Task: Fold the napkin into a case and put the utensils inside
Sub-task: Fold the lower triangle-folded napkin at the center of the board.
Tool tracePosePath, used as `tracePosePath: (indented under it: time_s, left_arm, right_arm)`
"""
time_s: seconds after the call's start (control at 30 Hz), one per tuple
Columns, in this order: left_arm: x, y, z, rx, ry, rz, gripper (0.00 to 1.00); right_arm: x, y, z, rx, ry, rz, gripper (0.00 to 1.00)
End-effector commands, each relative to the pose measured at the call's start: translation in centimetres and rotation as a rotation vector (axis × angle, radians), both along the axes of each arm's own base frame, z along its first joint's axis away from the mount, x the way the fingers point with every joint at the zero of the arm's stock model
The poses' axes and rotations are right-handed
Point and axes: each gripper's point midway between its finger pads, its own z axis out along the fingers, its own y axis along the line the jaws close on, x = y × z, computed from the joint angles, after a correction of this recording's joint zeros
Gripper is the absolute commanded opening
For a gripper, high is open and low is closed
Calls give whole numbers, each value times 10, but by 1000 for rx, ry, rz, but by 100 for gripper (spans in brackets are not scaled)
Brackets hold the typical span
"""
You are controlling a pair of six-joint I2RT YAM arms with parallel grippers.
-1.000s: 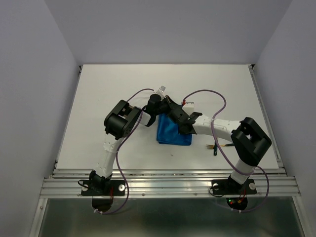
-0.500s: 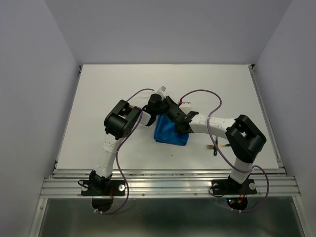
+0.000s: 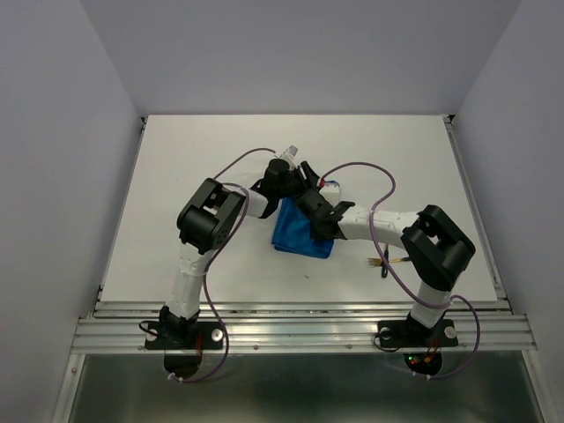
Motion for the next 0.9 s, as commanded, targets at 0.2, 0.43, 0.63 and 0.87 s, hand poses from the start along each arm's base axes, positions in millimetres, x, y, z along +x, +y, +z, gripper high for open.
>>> tracePosePath:
  time_s: [0.2, 0.43, 0.63, 0.87]
  left_arm:
    - [18, 8, 83, 28, -202, 14, 77]
    - [22, 19, 79, 69, -205, 30, 95]
    - [33, 45, 82, 136, -220, 85, 99]
    - [35, 82, 107, 217, -288, 175, 97]
  right_arm:
    - [-7, 6, -16, 19, 28, 8, 1]
    - [-9, 3, -19, 11, 35, 10, 1]
    - [-10, 3, -19, 10, 35, 15, 1]
    - [-12, 0, -21, -2, 40, 25, 1]
